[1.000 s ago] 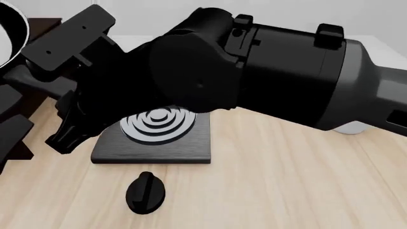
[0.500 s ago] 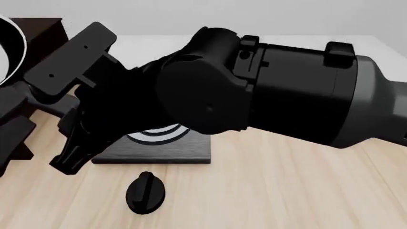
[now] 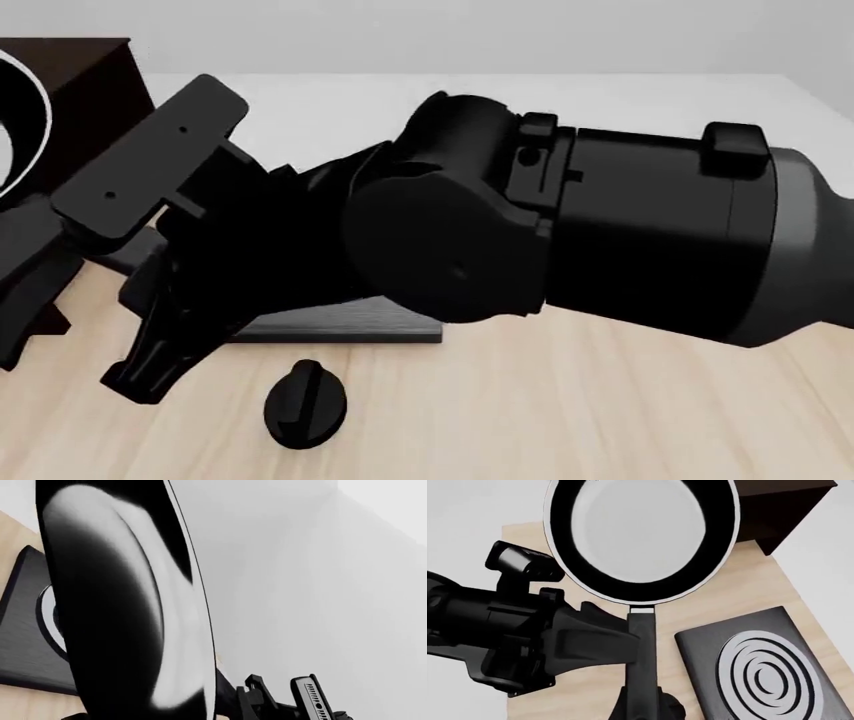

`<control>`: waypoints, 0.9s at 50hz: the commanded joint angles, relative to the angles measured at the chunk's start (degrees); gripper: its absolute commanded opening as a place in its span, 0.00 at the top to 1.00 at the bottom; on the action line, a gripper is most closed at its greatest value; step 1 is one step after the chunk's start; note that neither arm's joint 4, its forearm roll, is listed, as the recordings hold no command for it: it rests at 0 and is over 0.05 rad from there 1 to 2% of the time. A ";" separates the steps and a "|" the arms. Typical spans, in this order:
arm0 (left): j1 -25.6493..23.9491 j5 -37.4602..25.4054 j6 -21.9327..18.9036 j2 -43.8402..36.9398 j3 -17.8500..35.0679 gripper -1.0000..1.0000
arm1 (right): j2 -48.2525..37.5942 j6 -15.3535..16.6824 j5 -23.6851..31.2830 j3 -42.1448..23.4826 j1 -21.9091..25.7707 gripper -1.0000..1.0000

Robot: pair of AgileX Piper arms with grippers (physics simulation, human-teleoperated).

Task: Put the frying pan on the cabinet shelf.

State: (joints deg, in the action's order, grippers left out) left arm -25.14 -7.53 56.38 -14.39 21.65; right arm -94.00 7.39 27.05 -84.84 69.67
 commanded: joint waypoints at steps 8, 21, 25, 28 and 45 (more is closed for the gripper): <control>-0.16 -0.24 -0.67 0.49 -0.46 1.00 | 2.14 -0.45 -0.89 -1.07 1.31 1.00; 0.33 -0.46 -0.70 0.40 -0.08 1.00 | 4.29 -1.27 -1.99 1.52 0.93 1.00; 0.55 -0.39 -0.78 0.36 0.01 1.00 | 5.55 -1.02 -2.96 3.11 0.48 0.00; 0.79 -0.11 -0.58 0.40 -0.28 1.00 | 6.26 -1.05 -3.73 4.58 0.48 0.00; 0.36 -0.21 -0.78 0.49 -0.43 1.00 | 18.86 -2.02 -5.89 12.26 -5.52 0.00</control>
State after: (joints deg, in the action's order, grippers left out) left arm -24.78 -8.09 57.23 -14.20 20.38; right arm -81.98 5.98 21.85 -76.28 67.14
